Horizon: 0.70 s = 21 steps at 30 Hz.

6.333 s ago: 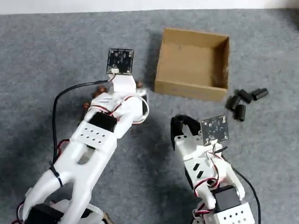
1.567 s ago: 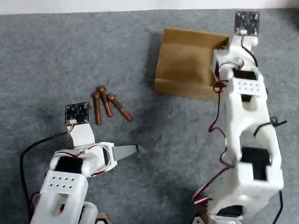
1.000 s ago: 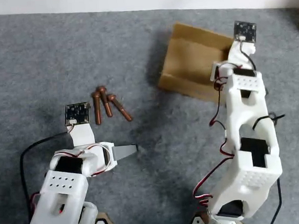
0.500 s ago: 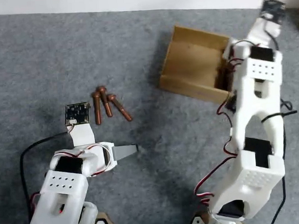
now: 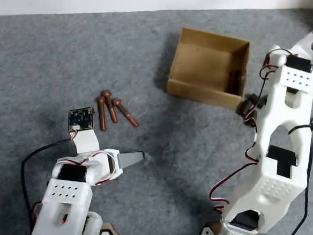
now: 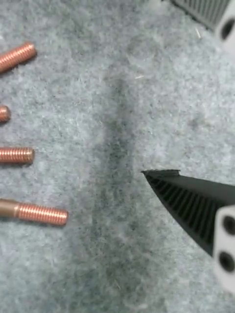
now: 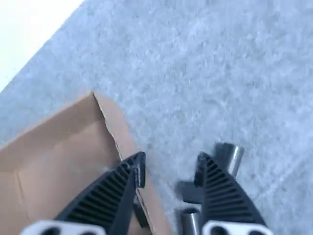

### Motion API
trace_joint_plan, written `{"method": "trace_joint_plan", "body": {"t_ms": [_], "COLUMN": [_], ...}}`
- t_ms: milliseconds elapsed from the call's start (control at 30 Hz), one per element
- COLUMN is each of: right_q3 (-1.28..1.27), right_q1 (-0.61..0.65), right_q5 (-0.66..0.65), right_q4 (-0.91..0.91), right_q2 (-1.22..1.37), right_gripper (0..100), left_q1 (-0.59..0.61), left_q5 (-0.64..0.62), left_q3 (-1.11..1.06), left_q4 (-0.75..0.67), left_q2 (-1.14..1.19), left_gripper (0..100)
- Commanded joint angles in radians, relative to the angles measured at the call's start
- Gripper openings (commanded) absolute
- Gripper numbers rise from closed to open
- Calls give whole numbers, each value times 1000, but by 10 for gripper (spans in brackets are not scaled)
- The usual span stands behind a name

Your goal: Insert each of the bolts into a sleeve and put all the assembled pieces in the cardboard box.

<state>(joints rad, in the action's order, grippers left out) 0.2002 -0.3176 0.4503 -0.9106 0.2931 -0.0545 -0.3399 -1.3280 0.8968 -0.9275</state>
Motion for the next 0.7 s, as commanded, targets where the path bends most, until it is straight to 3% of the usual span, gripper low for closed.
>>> {"method": "trace_joint_plan", "body": {"t_ms": [0,667], "right_q3": [7,251], "right_q1": [-16,-110], "right_q5": [12,72], "right_q4": [-28,-151], "right_q2": [44,317], "right_gripper": [143,181], "left_q1": [8,5], "left_q5": [2,0], "left_q3": [2,-13], "left_q4": [-9,-38], "left_q2": [-7,-7], "left_gripper": [460,460]}}
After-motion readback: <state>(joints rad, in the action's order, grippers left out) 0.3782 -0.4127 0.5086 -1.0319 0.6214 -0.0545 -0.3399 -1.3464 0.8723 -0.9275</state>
